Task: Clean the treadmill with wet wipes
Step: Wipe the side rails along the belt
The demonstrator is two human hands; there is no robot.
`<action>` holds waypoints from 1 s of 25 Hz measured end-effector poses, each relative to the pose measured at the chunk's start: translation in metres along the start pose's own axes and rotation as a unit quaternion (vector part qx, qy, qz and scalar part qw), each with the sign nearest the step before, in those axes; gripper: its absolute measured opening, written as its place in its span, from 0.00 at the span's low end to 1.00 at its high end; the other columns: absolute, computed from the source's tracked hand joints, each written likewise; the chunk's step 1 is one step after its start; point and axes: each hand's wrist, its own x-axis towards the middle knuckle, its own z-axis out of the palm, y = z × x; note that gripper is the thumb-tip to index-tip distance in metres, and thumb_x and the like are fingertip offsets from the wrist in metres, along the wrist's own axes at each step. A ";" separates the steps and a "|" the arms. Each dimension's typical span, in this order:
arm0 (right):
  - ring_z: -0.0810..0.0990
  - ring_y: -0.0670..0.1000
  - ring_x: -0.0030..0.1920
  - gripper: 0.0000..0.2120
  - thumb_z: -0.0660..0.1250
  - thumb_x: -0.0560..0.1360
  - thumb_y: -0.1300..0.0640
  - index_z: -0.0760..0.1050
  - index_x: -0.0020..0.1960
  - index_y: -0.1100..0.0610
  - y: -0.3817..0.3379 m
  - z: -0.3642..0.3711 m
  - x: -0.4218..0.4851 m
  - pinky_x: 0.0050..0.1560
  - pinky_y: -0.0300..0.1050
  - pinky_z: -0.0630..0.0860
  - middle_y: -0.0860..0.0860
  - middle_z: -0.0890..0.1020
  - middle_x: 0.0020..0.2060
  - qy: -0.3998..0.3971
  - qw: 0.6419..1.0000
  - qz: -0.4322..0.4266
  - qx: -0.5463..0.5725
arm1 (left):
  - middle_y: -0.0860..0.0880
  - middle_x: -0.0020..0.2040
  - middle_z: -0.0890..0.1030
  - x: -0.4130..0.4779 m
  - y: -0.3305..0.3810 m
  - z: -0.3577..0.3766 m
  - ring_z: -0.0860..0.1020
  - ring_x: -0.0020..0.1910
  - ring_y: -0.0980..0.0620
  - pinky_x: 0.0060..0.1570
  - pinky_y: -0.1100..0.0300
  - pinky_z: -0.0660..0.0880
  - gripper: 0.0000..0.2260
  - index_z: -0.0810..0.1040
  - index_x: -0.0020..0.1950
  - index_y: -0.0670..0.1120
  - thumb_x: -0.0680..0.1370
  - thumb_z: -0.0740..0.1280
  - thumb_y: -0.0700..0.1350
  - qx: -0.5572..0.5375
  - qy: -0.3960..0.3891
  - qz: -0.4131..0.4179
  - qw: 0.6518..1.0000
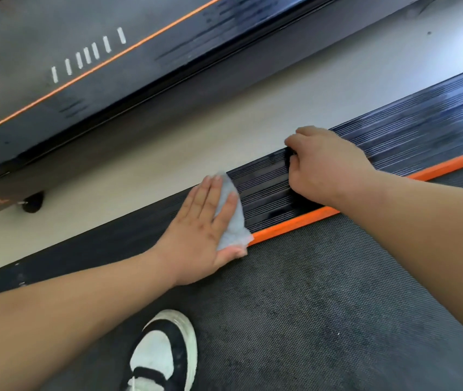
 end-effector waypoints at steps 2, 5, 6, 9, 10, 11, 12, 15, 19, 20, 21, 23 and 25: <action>0.70 0.56 0.68 0.17 0.60 0.79 0.56 0.74 0.67 0.56 -0.009 0.001 0.007 0.59 0.53 0.75 0.53 0.75 0.64 -0.008 1.000 -0.016 0.002 | 0.34 0.81 0.39 -0.014 -0.007 0.004 0.37 0.81 0.37 0.79 0.39 0.50 0.44 0.41 0.83 0.42 0.80 0.48 0.72 0.002 -0.008 0.002 1.000; 0.72 0.56 0.63 0.07 0.60 0.78 0.57 0.72 0.55 0.55 -0.016 0.005 0.011 0.50 0.48 0.68 0.52 0.75 0.57 0.001 0.999 -0.033 0.011 | 0.33 0.80 0.36 -0.002 0.002 -0.004 0.35 0.80 0.36 0.79 0.39 0.47 0.42 0.37 0.82 0.43 0.80 0.45 0.71 0.004 -0.026 0.018 0.999; 0.72 0.57 0.63 0.06 0.60 0.78 0.57 0.71 0.53 0.55 -0.016 0.004 0.011 0.49 0.47 0.66 0.53 0.75 0.56 0.006 0.999 -0.032 0.019 | 0.34 0.80 0.34 0.012 0.012 -0.012 0.33 0.79 0.36 0.79 0.39 0.45 0.42 0.34 0.81 0.44 0.80 0.44 0.71 -0.001 -0.032 0.022 0.999; 0.72 0.57 0.64 0.12 0.58 0.80 0.54 0.75 0.59 0.57 0.001 -0.005 0.004 0.56 0.48 0.67 0.54 0.75 0.58 0.018 0.999 -0.022 0.043 | 0.36 0.79 0.31 0.078 0.057 -0.041 0.27 0.77 0.39 0.78 0.42 0.37 0.42 0.33 0.81 0.45 0.80 0.46 0.70 -0.034 -0.038 0.021 0.998; 0.72 0.57 0.64 0.13 0.57 0.81 0.53 0.75 0.59 0.57 0.012 -0.007 0.001 0.58 0.49 0.68 0.54 0.76 0.59 0.037 0.998 -0.014 0.043 | 0.37 0.80 0.32 0.103 0.074 -0.048 0.26 0.77 0.40 0.78 0.43 0.36 0.43 0.34 0.82 0.45 0.80 0.47 0.71 -0.040 -0.044 0.022 0.998; 0.72 0.57 0.64 0.13 0.56 0.81 0.53 0.75 0.58 0.58 0.025 -0.009 -0.004 0.59 0.49 0.68 0.55 0.76 0.58 0.062 0.997 0.000 0.041 | 0.38 0.81 0.33 0.127 0.091 -0.056 0.26 0.77 0.40 0.78 0.44 0.36 0.44 0.35 0.82 0.44 0.78 0.47 0.72 -0.047 -0.047 0.022 0.998; 0.72 0.58 0.63 0.14 0.55 0.82 0.53 0.76 0.57 0.59 0.042 -0.010 -0.009 0.60 0.51 0.68 0.55 0.76 0.58 0.089 0.995 0.016 0.040 | 0.39 0.81 0.34 0.149 0.109 -0.063 0.26 0.77 0.41 0.79 0.44 0.36 0.46 0.35 0.82 0.44 0.76 0.46 0.73 -0.054 -0.047 0.019 0.997; 0.72 0.59 0.65 0.17 0.54 0.83 0.53 0.78 0.61 0.60 0.081 -0.014 -0.023 0.66 0.55 0.69 0.57 0.77 0.59 0.138 0.987 0.058 0.058 | 0.40 0.81 0.31 0.189 0.145 -0.083 0.25 0.77 0.42 0.78 0.43 0.37 0.48 0.31 0.80 0.43 0.69 0.38 0.71 -0.049 -0.062 0.002 0.997; 0.71 0.60 0.65 0.19 0.53 0.79 0.52 0.76 0.59 0.62 0.090 -0.017 -0.029 0.68 0.57 0.68 0.58 0.77 0.59 0.097 0.988 0.095 0.077 | 0.39 0.78 0.27 0.163 0.138 -0.082 0.25 0.77 0.42 0.78 0.44 0.36 0.40 0.30 0.80 0.46 0.78 0.40 0.69 -0.042 -0.064 0.035 0.997; 0.71 0.60 0.64 0.23 0.50 0.75 0.48 0.75 0.57 0.61 0.082 -0.016 -0.031 0.67 0.57 0.68 0.58 0.77 0.58 0.079 0.990 0.085 0.074 | 0.38 0.78 0.27 0.144 0.127 -0.074 0.25 0.77 0.43 0.78 0.44 0.36 0.38 0.30 0.80 0.47 0.80 0.42 0.68 -0.045 -0.067 0.025 0.996; 0.71 0.60 0.64 0.28 0.47 0.72 0.46 0.75 0.57 0.61 0.072 -0.015 -0.030 0.67 0.57 0.69 0.58 0.77 0.57 0.057 0.993 0.069 0.071 | 0.39 0.78 0.26 0.123 0.115 -0.065 0.24 0.76 0.43 0.78 0.44 0.36 0.37 0.29 0.80 0.47 0.82 0.43 0.67 -0.042 -0.079 0.008 0.996; 0.69 0.59 0.66 0.24 0.51 0.73 0.48 0.75 0.59 0.61 0.047 -0.014 -0.027 0.66 0.56 0.69 0.57 0.76 0.60 -0.003 0.998 0.036 0.058 | 0.39 0.76 0.23 0.076 0.090 -0.054 0.22 0.75 0.43 0.78 0.44 0.36 0.37 0.26 0.78 0.48 0.83 0.43 0.66 -0.016 -0.126 -0.037 0.991; 0.67 0.56 0.70 0.18 0.58 0.77 0.53 0.73 0.64 0.58 0.017 -0.013 -0.021 0.64 0.53 0.68 0.55 0.74 0.64 -0.060 0.997 -0.002 0.048 | 0.40 0.74 0.21 0.043 0.070 -0.053 0.20 0.74 0.43 0.78 0.44 0.36 0.38 0.23 0.76 0.49 0.82 0.44 0.68 0.006 -0.187 -0.076 0.979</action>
